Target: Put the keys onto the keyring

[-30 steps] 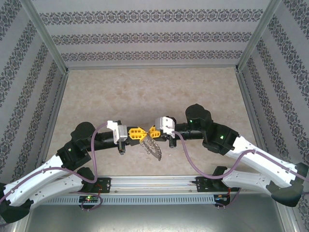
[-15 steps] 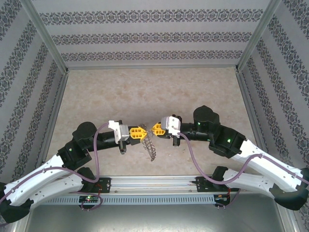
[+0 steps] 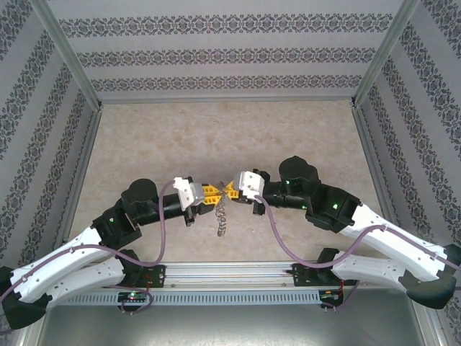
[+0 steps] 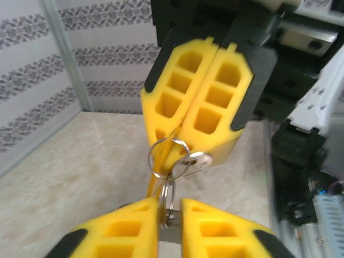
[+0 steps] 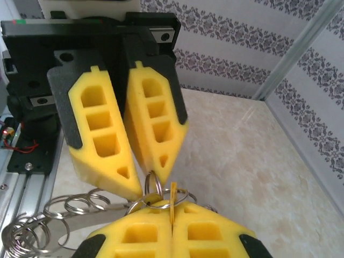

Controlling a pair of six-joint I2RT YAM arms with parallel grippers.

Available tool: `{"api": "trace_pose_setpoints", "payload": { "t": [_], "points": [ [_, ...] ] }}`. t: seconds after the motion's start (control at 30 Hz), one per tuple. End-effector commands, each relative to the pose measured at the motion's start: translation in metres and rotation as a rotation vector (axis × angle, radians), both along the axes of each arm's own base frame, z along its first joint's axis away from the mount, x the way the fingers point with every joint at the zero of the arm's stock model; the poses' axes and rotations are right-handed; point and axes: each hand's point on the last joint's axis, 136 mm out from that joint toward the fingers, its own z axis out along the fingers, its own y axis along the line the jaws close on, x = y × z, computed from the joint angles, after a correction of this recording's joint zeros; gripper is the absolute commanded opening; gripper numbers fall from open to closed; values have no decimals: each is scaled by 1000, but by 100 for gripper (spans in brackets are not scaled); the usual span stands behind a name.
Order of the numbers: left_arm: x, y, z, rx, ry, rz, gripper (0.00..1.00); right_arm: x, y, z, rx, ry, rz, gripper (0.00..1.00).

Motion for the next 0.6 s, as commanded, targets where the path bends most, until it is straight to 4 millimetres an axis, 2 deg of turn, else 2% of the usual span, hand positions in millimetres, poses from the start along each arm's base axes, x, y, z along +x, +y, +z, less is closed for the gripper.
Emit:
{"api": "trace_pose_setpoints", "payload": {
  "t": [0.0,0.13,0.33,0.43,0.57],
  "points": [
    [16,8,3,8,-11,113,35,20,-3,11,-13,-13,-102,0],
    [33,22,-9,-1,10,246,49,59,-12,-6,-61,102,-248,0],
    [45,37,-28,-10,46,360,57,121,-19,-26,-69,254,-397,0],
    [48,40,-38,-10,84,388,76,151,-15,-35,-92,288,-443,0],
    [51,41,-46,-68,161,421,94,196,-6,-49,-119,316,-491,0]
  ]
}}
